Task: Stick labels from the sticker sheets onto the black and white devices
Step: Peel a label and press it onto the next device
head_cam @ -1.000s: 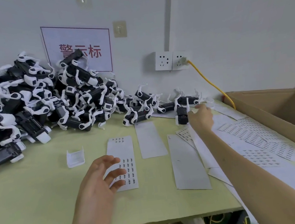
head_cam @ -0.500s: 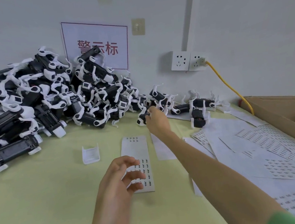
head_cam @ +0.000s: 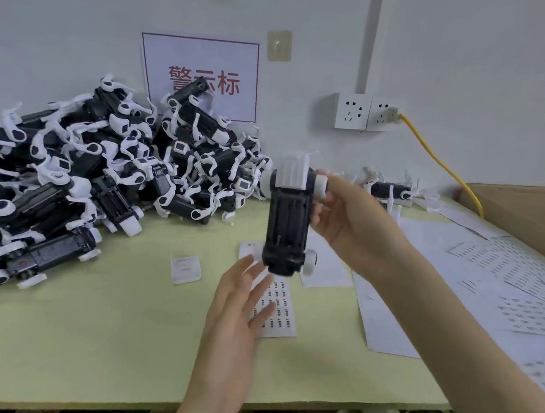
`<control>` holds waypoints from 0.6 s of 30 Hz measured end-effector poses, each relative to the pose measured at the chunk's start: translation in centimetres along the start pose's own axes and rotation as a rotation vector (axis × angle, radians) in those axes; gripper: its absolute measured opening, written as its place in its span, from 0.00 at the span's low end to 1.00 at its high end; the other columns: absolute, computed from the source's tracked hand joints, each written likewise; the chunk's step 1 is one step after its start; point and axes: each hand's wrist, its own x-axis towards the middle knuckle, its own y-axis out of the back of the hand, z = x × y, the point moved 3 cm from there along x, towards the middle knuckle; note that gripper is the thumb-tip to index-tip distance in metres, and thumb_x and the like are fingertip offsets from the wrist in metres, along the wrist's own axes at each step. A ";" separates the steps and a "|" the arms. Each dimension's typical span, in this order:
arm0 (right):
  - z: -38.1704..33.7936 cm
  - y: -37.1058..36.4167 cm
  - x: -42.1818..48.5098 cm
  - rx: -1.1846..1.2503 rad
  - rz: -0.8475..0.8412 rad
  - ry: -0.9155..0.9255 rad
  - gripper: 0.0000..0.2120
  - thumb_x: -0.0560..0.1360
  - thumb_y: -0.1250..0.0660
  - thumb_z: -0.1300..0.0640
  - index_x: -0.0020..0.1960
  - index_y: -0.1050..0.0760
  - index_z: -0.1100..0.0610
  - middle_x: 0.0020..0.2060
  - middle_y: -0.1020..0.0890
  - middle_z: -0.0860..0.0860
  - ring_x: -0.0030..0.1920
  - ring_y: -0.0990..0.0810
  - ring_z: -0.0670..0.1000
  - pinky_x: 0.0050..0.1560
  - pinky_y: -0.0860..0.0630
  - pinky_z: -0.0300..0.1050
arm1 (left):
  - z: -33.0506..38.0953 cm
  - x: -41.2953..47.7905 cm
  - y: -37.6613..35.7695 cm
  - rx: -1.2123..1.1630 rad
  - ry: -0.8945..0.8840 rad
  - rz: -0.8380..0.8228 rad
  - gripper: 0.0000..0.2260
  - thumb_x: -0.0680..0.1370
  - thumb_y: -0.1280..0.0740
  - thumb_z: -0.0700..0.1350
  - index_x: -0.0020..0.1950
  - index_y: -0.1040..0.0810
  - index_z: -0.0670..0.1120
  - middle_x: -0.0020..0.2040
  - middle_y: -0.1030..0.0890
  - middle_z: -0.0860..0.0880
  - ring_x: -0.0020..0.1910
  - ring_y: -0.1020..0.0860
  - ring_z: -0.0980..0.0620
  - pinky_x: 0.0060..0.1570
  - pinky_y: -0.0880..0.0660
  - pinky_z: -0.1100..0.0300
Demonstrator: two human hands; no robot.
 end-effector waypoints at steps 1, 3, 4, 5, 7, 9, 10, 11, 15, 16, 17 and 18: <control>0.7 -0.4 -1.0 0.078 -0.019 -0.043 0.04 0.79 0.35 0.61 0.52 0.23 0.61 0.28 0.24 0.48 0.27 0.27 0.44 0.31 0.24 0.35 | 0.1 -0.2 -0.3 0.024 0.008 -0.026 0.21 0.78 0.38 0.58 0.68 0.20 0.53 0.67 0.19 0.49 0.67 0.22 0.49 0.65 0.28 0.46; 2.1 -0.4 -2.4 0.203 0.011 -0.087 0.05 0.73 0.32 0.61 0.49 0.22 0.60 0.27 0.26 0.47 0.26 0.27 0.43 0.30 0.25 0.33 | 0.3 -0.5 -0.7 0.036 0.028 -0.040 0.21 0.78 0.41 0.59 0.62 0.15 0.53 0.62 0.17 0.44 0.62 0.20 0.43 0.58 0.26 0.48; 2.8 -0.1 -2.8 0.254 0.056 -0.093 0.02 0.74 0.32 0.63 0.46 0.21 0.61 0.28 0.27 0.48 0.26 0.28 0.43 0.29 0.26 0.33 | 0.4 -0.5 -0.8 0.039 0.028 -0.044 0.21 0.78 0.41 0.60 0.59 0.14 0.52 0.60 0.16 0.42 0.59 0.20 0.41 0.54 0.26 0.49; 3.4 0.4 -3.1 0.312 0.108 -0.098 0.07 0.76 0.35 0.65 0.41 0.21 0.61 0.28 0.26 0.49 0.25 0.28 0.43 0.28 0.26 0.32 | 0.5 -0.6 -0.9 0.042 0.022 -0.052 0.20 0.78 0.39 0.60 0.57 0.14 0.51 0.57 0.16 0.41 0.56 0.20 0.39 0.51 0.26 0.49; 4.5 1.4 -3.4 0.409 0.173 -0.128 0.16 0.78 0.39 0.68 0.35 0.19 0.60 0.27 0.25 0.49 0.25 0.28 0.43 0.27 0.27 0.32 | 0.8 -0.6 -1.1 0.040 0.025 -0.063 0.22 0.77 0.36 0.61 0.60 0.16 0.48 0.57 0.16 0.40 0.54 0.22 0.40 0.49 0.26 0.49; 5.4 1.7 -3.9 0.447 0.198 -0.135 0.14 0.73 0.36 0.68 0.31 0.19 0.59 0.26 0.26 0.48 0.24 0.29 0.43 0.27 0.27 0.33 | 0.8 -0.5 -1.0 0.045 0.045 -0.100 0.26 0.78 0.37 0.61 0.65 0.19 0.43 0.57 0.17 0.39 0.54 0.22 0.40 0.48 0.23 0.50; 5.9 1.8 -4.2 0.451 0.210 -0.126 0.12 0.70 0.35 0.67 0.30 0.19 0.59 0.26 0.27 0.48 0.24 0.29 0.43 0.27 0.27 0.33 | 0.8 -0.4 -1.0 0.057 0.054 -0.121 0.27 0.78 0.36 0.62 0.65 0.19 0.42 0.56 0.17 0.39 0.53 0.21 0.39 0.48 0.22 0.51; 6.4 2.0 -4.3 0.455 0.229 -0.115 0.11 0.68 0.35 0.66 0.29 0.20 0.58 0.25 0.28 0.48 0.24 0.30 0.43 0.27 0.27 0.34 | 0.7 -0.4 -1.0 0.067 0.067 -0.136 0.26 0.77 0.35 0.62 0.64 0.18 0.44 0.55 0.17 0.38 0.52 0.20 0.37 0.48 0.21 0.50; 8.0 2.9 -5.3 0.485 0.294 -0.072 0.08 0.68 0.32 0.64 0.32 0.24 0.56 0.27 0.30 0.48 0.25 0.29 0.44 0.28 0.25 0.36 | 0.7 -0.6 -1.2 0.131 0.074 -0.163 0.24 0.78 0.34 0.64 0.62 0.17 0.47 0.56 0.17 0.36 0.51 0.16 0.34 0.42 0.19 0.52; 8.2 3.1 -5.5 0.484 0.300 -0.065 0.08 0.69 0.33 0.64 0.32 0.24 0.56 0.27 0.28 0.48 0.25 0.28 0.44 0.29 0.24 0.37 | 0.6 -0.6 -1.1 0.133 0.065 -0.165 0.24 0.78 0.34 0.63 0.64 0.18 0.46 0.57 0.17 0.35 0.52 0.17 0.34 0.43 0.19 0.51; 8.3 3.4 -5.8 0.480 0.304 -0.054 0.08 0.71 0.34 0.64 0.34 0.23 0.57 0.28 0.25 0.48 0.26 0.25 0.44 0.30 0.23 0.37 | 0.5 -0.6 -1.1 0.124 0.056 -0.161 0.24 0.78 0.33 0.60 0.65 0.19 0.45 0.58 0.18 0.35 0.52 0.17 0.35 0.45 0.19 0.50; 8.3 3.6 -5.9 0.452 0.305 -0.039 0.09 0.74 0.36 0.65 0.38 0.21 0.58 0.30 0.23 0.49 0.28 0.23 0.45 0.31 0.22 0.37 | 0.5 -0.5 -1.0 0.109 0.045 -0.148 0.22 0.78 0.33 0.58 0.66 0.21 0.46 0.60 0.18 0.35 0.52 0.17 0.36 0.46 0.19 0.49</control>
